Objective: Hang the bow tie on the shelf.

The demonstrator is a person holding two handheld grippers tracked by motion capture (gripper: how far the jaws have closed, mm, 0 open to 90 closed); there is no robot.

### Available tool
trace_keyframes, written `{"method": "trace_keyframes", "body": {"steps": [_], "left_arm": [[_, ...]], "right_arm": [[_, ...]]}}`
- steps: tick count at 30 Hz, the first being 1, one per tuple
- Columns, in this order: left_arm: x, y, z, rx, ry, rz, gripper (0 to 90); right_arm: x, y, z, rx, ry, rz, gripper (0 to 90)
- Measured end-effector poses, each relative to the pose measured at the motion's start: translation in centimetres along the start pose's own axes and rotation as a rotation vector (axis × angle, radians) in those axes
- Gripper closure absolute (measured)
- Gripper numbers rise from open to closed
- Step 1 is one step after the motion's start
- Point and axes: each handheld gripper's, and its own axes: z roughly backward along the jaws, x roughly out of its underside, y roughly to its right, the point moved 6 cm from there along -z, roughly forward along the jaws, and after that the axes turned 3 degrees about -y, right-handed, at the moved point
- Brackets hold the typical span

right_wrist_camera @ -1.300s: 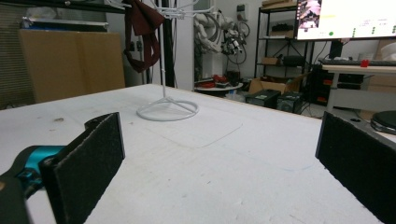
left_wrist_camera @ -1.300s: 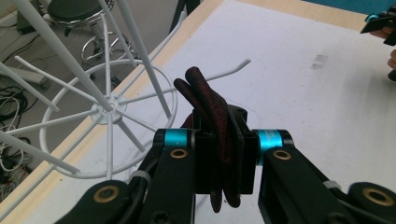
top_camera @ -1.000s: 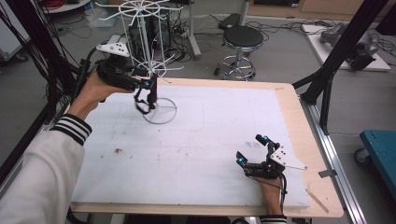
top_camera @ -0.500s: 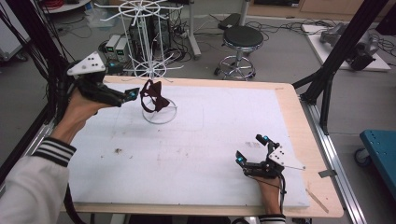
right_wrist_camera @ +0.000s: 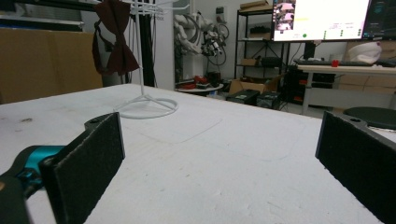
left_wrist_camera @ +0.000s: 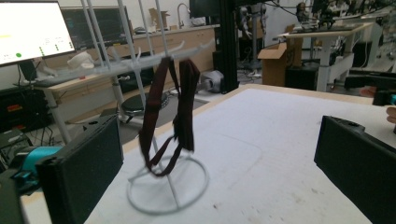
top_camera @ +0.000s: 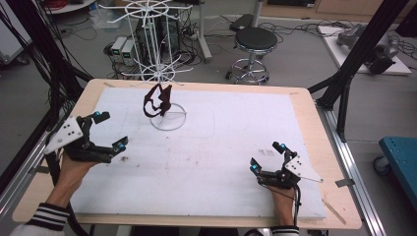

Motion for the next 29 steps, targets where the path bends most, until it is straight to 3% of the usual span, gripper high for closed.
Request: {"method": "trace_keyframes", "body": {"steps": [2, 5, 8, 10, 14, 17, 29], "left_arm": [[1.7, 0.2, 0.1, -0.01, -0.003, 0.022, 1.7], [2.4, 0.3, 0.2, -0.015, 0.016, 0.036, 1.7], [4.1, 0.4, 0.1, -0.013, 0.002, 0.061, 1.7], [5.1, 0.5, 0.2, -0.033, 0.009, 0.056, 1.7], [6.8, 0.3, 0.7, -0.076, 0.07, 0.076, 1.7], [8.1, 0.2, 0.8, -0.083, 0.048, 0.103, 1.7], [8.6, 0.1, 1.3, -0.11, 0.088, 0.109, 1.7]], "right_arm": [[0.0, 0.0, 0.0, 0.003, -0.001, 0.009, 0.5], [0.0, 0.0, 0.0, 0.001, -0.001, 0.01, 0.5], [0.0, 0.0, 0.0, 0.005, 0.002, 0.01, 0.5], [0.0, -0.1, 0.0, 0.005, 0.001, 0.008, 0.5], [0.0, -0.1, 0.0, 0.006, 0.001, 0.01, 0.5], [0.0, -0.1, 0.0, 0.007, 0.0, 0.013, 0.5], [0.0, -0.2, -0.1, 0.004, -0.003, 0.024, 0.5]]}}
